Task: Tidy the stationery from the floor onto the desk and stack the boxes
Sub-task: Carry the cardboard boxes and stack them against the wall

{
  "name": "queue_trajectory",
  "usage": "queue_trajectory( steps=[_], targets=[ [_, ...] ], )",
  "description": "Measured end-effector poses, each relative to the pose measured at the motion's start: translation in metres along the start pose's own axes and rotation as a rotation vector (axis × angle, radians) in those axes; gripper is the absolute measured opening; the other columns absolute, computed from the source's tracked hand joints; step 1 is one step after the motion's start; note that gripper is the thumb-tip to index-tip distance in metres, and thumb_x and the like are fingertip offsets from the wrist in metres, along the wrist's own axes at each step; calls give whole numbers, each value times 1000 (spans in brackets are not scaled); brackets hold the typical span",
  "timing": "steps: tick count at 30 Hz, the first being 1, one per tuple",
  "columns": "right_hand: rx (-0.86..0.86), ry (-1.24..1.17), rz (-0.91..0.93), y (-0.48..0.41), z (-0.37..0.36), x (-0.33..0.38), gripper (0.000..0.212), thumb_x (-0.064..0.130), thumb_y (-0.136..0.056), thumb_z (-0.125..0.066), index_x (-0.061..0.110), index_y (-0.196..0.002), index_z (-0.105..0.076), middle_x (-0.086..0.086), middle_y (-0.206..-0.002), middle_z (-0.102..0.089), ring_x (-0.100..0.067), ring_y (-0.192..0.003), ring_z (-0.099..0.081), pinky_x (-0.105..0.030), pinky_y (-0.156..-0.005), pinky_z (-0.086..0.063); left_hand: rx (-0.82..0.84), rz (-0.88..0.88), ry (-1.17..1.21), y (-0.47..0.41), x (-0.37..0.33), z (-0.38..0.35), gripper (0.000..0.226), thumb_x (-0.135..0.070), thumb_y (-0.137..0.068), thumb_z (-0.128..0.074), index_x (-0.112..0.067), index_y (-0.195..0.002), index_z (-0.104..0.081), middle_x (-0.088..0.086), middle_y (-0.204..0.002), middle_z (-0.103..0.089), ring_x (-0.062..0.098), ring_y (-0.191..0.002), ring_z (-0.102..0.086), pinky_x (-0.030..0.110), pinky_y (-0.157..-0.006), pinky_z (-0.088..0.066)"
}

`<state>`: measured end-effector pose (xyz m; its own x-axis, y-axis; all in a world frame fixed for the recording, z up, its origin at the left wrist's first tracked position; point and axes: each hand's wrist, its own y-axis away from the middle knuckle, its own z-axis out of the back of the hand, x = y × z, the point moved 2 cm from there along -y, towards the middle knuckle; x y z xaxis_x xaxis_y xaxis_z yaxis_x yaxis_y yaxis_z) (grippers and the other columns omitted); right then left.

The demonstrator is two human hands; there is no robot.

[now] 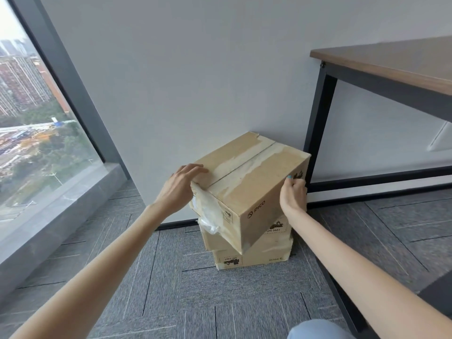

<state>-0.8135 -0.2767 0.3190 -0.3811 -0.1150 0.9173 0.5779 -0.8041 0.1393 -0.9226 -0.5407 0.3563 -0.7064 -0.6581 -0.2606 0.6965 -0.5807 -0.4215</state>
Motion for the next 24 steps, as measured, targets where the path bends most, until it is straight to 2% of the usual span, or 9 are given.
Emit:
queue_trajectory(
  steps=[2,3,5,7,9,12,17,21,24],
  targets=[
    [22,-20,26,-12,7,-1,49,43,-99,-31,8,-134,-37,-12,-140,-42,-34,-114,-51,-42,-90,-42,-27,85,160,8,-18,-3,52,0,-84,-46,-25,-130,-54,-4,-141,-47,18,-130,-39,45,-102,-41],
    [50,-52,32,-18,10,-1,53,46,-97,-34,9,-135,-36,-12,-141,-42,-34,-116,-51,-46,-93,-43,-29,138,243,13,-29,-5,42,-20,-89,-48,-25,-131,-52,-3,-143,-43,17,-132,-35,43,-106,-36],
    [114,-138,8,-32,12,-1,68,58,-89,-40,14,-139,-31,-11,-142,-42,-33,-120,-49,-52,-98,-42,-9,251,345,21,-52,-9,61,-56,-85,-41,-25,-138,-43,-2,-151,-27,15,-139,-19,38,-109,-27],
    [172,-212,-12,-45,14,1,85,68,-76,-46,22,-144,-25,-8,-145,-39,-32,-127,-44,-55,-102,-39,0,374,336,26,-70,-17,80,-70,-83,-37,-24,-147,-26,-1,-159,-5,18,-146,0,44,-113,-16],
    [215,-254,8,-54,18,5,90,62,-76,-56,28,-149,-16,-5,-149,-35,-29,-132,-40,-55,-106,-35,16,564,353,27,-79,-26,90,-67,-88,-43,-17,-153,-6,9,-160,12,27,-148,12,49,-118,-4],
    [263,-291,28,-68,20,10,94,49,-74,-68,31,-149,-14,-2,-148,-33,-27,-132,-38,-54,-108,-33,20,703,531,25,-81,-36,100,-55,-90,-53,-10,-151,12,16,-159,11,29,-149,5,48,-120,-7],
    [190,-204,107,-75,20,12,81,44,-75,-71,22,-139,-28,-5,-135,-34,-25,-126,-36,-51,-100,-38,-78,730,730,18,-78,-42,96,-47,-82,-62,-18,-149,0,10,-157,-10,26,-145,-15,46,-117,-20],
    [83,-191,175,-71,24,9,58,48,-78,-67,16,-116,-36,-8,-124,-37,-25,-119,-41,-49,-91,-44,-106,770,811,8,-60,-32,93,-42,-67,-66,-35,-142,-11,7,-141,-40,25,-122,-50,48,-105,-41],
    [48,-227,217,-64,22,2,52,43,-77,-70,17,-105,-35,-7,-118,-39,-24,-112,-47,-47,-88,-48,-136,751,883,-3,-45,-25,95,-30,-67,-71,-29,-142,-14,4,-128,-51,22,-110,-57,41,-98,-49]
  ],
)
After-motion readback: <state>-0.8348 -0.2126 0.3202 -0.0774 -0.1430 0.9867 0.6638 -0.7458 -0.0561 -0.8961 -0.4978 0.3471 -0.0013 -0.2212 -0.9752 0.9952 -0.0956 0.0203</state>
